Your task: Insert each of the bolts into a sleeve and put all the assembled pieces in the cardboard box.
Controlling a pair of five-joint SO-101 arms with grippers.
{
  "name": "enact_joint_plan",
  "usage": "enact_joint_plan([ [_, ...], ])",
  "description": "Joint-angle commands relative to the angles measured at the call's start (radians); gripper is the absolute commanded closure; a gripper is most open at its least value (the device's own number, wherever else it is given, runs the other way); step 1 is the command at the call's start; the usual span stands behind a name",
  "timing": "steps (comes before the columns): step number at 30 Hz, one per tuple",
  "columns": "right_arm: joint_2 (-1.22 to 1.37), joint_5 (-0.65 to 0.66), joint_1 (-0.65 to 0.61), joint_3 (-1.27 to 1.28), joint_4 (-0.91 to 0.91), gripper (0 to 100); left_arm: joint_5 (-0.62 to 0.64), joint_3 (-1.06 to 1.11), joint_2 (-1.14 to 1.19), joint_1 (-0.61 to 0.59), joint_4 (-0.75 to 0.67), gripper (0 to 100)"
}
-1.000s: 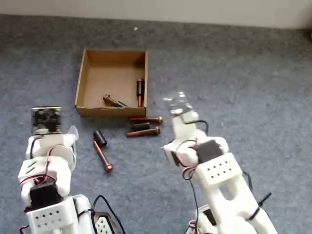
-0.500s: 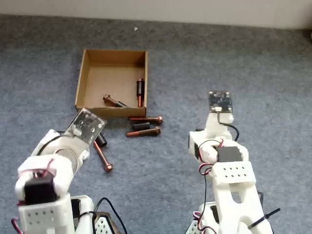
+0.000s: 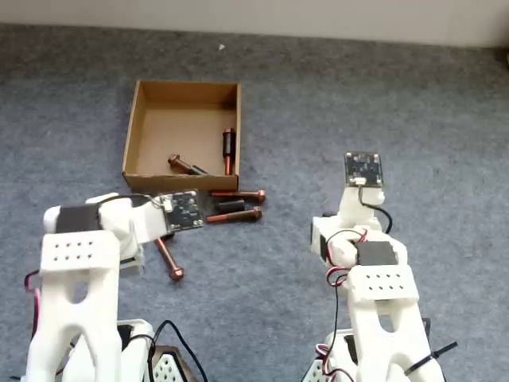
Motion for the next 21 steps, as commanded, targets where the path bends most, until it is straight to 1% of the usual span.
enact_joint_plan([
  [1,-0.021,-0.003,0.036,-0.01,-0.035,99.4,-0.181,-0.042,0.09,0.108,-0.061,74],
  [5,-0.019,-0.002,0.059,-0.008,-0.051,99.4,-0.181,-0.044,0.205,0.176,-0.13,74],
  [10,-0.019,-0.002,0.067,-0.008,-0.051,99.4,-0.181,-0.05,0.329,0.22,-0.201,74],
  [17,-0.019,-0.002,0.067,-0.008,-0.051,99.4,-0.183,-0.047,0.452,0.234,-0.322,74],
  [21,-0.019,-0.002,0.067,-0.008,-0.051,99.4,-0.245,-0.045,0.519,0.228,-0.358,74],
])
